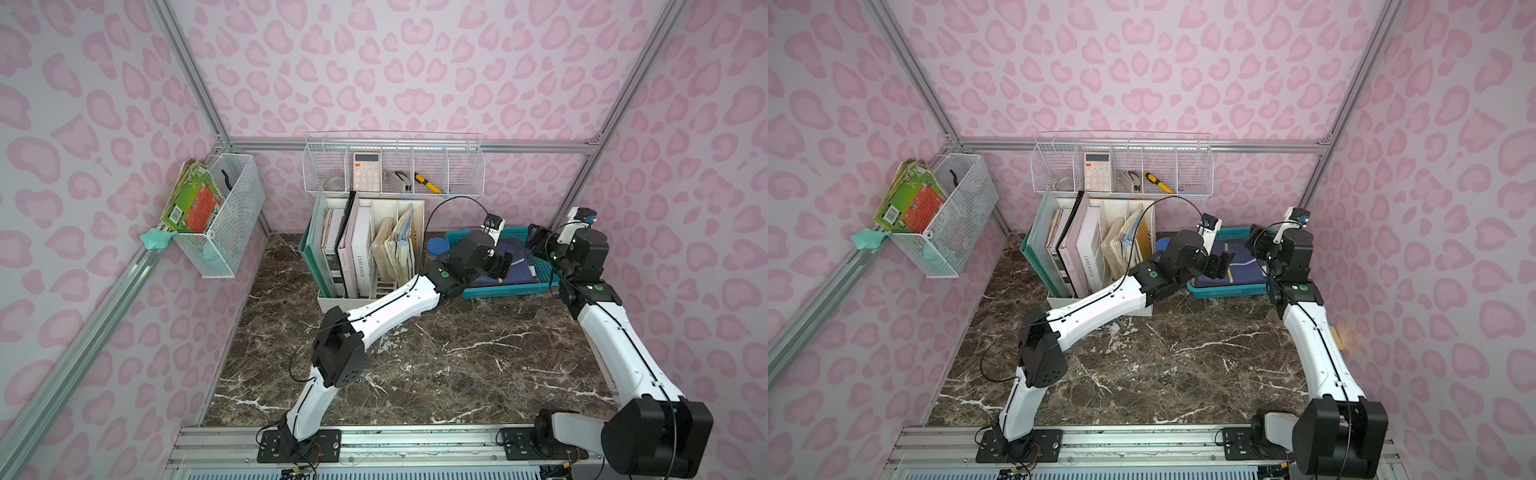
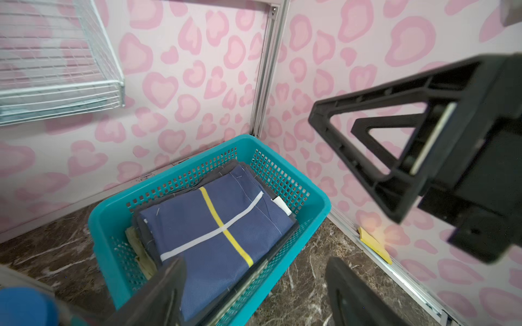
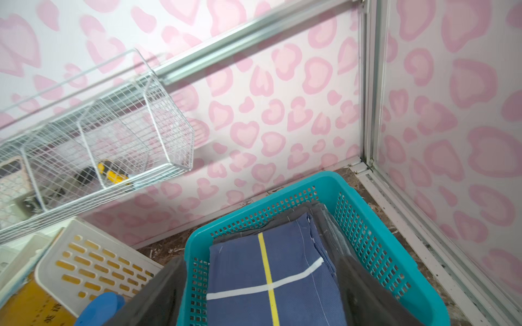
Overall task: Put the folded pillowcase in the basket
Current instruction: Reset both arms
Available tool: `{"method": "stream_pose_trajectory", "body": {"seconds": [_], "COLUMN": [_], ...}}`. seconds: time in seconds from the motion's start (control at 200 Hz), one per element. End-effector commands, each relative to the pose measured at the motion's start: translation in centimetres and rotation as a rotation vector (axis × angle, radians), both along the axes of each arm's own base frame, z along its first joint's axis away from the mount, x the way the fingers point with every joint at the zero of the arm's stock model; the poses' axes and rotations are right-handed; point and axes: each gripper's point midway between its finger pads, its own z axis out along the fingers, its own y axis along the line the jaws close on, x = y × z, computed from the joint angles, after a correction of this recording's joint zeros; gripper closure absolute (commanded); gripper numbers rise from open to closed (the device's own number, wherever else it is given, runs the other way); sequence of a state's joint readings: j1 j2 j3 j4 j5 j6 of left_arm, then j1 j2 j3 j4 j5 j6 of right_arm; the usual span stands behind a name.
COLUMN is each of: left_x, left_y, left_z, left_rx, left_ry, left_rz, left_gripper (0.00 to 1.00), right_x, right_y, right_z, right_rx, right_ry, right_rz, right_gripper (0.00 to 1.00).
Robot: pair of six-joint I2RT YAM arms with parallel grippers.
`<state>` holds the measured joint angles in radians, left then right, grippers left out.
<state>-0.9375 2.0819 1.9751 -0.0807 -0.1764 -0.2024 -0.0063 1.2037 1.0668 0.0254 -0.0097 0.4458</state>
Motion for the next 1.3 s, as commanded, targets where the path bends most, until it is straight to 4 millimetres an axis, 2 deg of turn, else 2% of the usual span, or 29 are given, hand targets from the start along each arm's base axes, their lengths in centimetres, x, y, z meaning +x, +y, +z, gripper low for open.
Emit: {"method": "stream_pose_trajectory", "body": {"seconds": [0.0,0.05,0.125,0.19,0.22,0.23,0.245,0.315,0.415,0.455,0.57,0.665,0.805,0.955,1.07,1.185,1.295], "left_x": [-1.1,-2.1,-3.5,-4.6,-5.0,-5.3,-5.5,-6.7,-8.3,-8.9,-10.4,-11.2,-12.5,-13.1,-12.9,-12.7,-12.8], "left_y": [2.2,3.8,5.9,7.9,8.8,9.1,9.7,11.9,15.1,16.6,21.1,25.0,29.1,34.0,38.0,42.7,45.3], "left_z": [2.5,2.9,2.8,2.4,2.1,2.5,1.6,0.7,-0.3,-1.6,-3.2,-4.7,-6.8,-8.0,-9.2,-10.1,-10.6], "left_rx": [-0.049,-0.057,-0.051,-0.044,-0.039,-0.047,-0.032,-0.016,0.003,0.045,0.080,0.112,0.155,0.197,0.195,0.172,0.155], "left_ry": [-0.075,-0.075,-0.064,-0.048,-0.039,-0.042,-0.029,-0.008,0.013,0.041,0.097,0.115,0.074,-0.008,-0.066,-0.053,-0.153], "left_rz": [0.043,0.057,0.073,0.093,0.101,0.102,0.107,0.129,0.173,0.200,0.303,0.425,0.505,0.624,0.702,0.816,0.912], "left_gripper": [0.12,0.10,0.09,0.07,0.01,0.01,0.01,0.01,0.01,0.01,0.01,0.01,0.01,0.01,0.01,0.01,0.01], "right_x": [-1.8,-2.8,-4.5,-5.8,-6.3,-6.5,-6.7,-7.7,-8.7,-9.2,-10.5,-11.3,-12.6,-13.9,-14.9,-15.2,-14.9], "right_y": [0.5,0.7,1.1,1.3,1.6,1.7,1.8,2.5,3.9,4.5,6.0,6.9,8.1,9.0,8.5,7.7,7.4], "right_z": [1.5,2.0,3.0,3.6,3.7,3.8,3.9,3.7,2.6,2.2,0.4,-2.0,-5.4,-8.7,-9.3,-8.9,-8.9], "right_rx": [-0.001,0.001,0.002,0.009,0.013,0.015,0.017,0.035,0.046,0.042,0.024,0.009,0.008,-0.005,-0.037,-0.108,-0.201], "right_ry": [-0.038,-0.054,-0.088,-0.110,-0.116,-0.119,-0.126,-0.133,-0.138,-0.147,-0.161,-0.149,-0.136,-0.174,-0.257,-0.320,-0.328], "right_rz": [0.016,0.026,0.041,0.052,0.063,0.066,0.073,0.107,0.168,0.193,0.247,0.283,0.330,0.381,0.359,0.321,0.300], "right_gripper": [0.13,0.11,0.02,0.02,0.02,0.02,0.02,0.02,0.02,0.02,0.02,0.02,0.02,0.02,0.02,0.02,0.02]}}
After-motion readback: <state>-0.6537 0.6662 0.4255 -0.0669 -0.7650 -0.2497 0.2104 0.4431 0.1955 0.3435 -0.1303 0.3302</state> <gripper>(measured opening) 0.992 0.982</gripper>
